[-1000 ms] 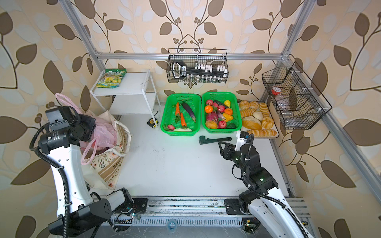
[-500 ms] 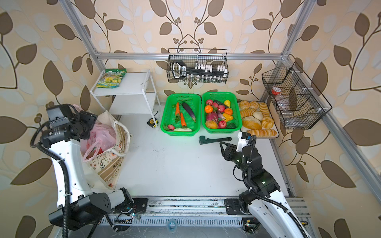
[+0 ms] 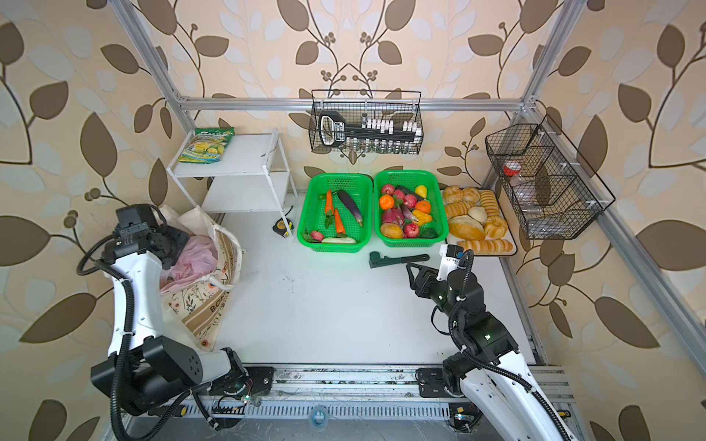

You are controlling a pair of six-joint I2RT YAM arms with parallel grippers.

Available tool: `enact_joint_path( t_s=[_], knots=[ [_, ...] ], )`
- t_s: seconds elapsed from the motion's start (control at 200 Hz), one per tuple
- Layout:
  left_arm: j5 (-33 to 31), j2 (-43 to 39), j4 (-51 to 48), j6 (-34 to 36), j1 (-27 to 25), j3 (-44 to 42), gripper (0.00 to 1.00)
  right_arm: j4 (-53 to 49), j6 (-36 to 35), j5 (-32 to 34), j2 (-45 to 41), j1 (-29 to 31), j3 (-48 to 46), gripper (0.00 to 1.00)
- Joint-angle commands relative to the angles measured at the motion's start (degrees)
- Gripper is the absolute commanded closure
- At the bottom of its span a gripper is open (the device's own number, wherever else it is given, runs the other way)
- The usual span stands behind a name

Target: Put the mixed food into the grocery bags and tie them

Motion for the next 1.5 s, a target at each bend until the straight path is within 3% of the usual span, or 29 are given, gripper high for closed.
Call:
enact_joint_path(
  t_s=[0.0,0.105,0.33,0.42,0.585,0.775,0.94,1.1,1.125,1.15,1.225,1.305,1.425,1.495],
  knots=[
    [-2.8,0.4,2.1,-2.7,0.6,-4.2,0.57,-1.4,-0.2,0.7,-0.8,-0.1,0.1,0.42],
    [-2.4,2.3,0.1,-2.7,1.1,-2.8,0.54,-1.5,-0.2,0.5,-0.8,-0.1,0.1,0.42],
    [0.4,-1.9,-1.3,3.0,1.0,9.2,0.3,-0.7,0.1,0.6,-0.1,-0.1,0.1,0.42],
    [1.5,-4.4,-1.3,3.7,-1.3,13.2,0.25,0.1,0.0,0.8,0.6,-0.1,0.2,0.42],
    [0.6,-8.6,3.3,10.2,-16.1,15.0,0.2,1.2,-1.3,1.3,1.6,-0.1,1.0,0.42],
    [19.0,-14.3,19.4,19.6,-35.2,3.0,0.2,0.6,-5.6,7.4,-0.8,-0.1,1.1,0.38],
    [23.7,-15.5,25.9,27.3,-48.3,-11.5,0.13,-0.9,-10.2,18.8,-5.4,-0.1,-0.4,0.29],
    [10.8,-16.4,33.4,33.1,-51.1,-27.3,0.03,4.1,-18.5,28.4,-9.2,-0.1,-5.4,0.15],
    [7.7,-16.5,35.1,33.3,-51.1,-29.5,0.02,5.6,-20.1,29.7,-9.6,-0.1,-6.4,0.06],
    [4.7,-16.4,36.8,33.7,-51.1,-31.4,0.02,7.0,-21.7,30.8,-9.8,-0.1,-7.4,0.03],
    [2.0,-15.7,40.2,38.8,-51.1,-34.8,0.01,12.0,-25.9,34.3,-9.9,-0.1,-10.9,0.01],
    [-5.6,-13.5,43.0,40.2,-51.0,-35.9,0.01,18.8,-30.8,36.0,-9.0,-0.1,-15.3,0.01],
    [-12.9,-9.2,42.6,42.8,-49.7,-33.3,0.01,35.3,-37.1,37.1,-5.1,-0.1,-23.7,0.0],
    [-13.7,-6.8,45.7,43.6,-47.3,-34.3,0.01,44.1,-39.3,37.4,-0.4,-0.6,-26.8,0.01]
  ],
)
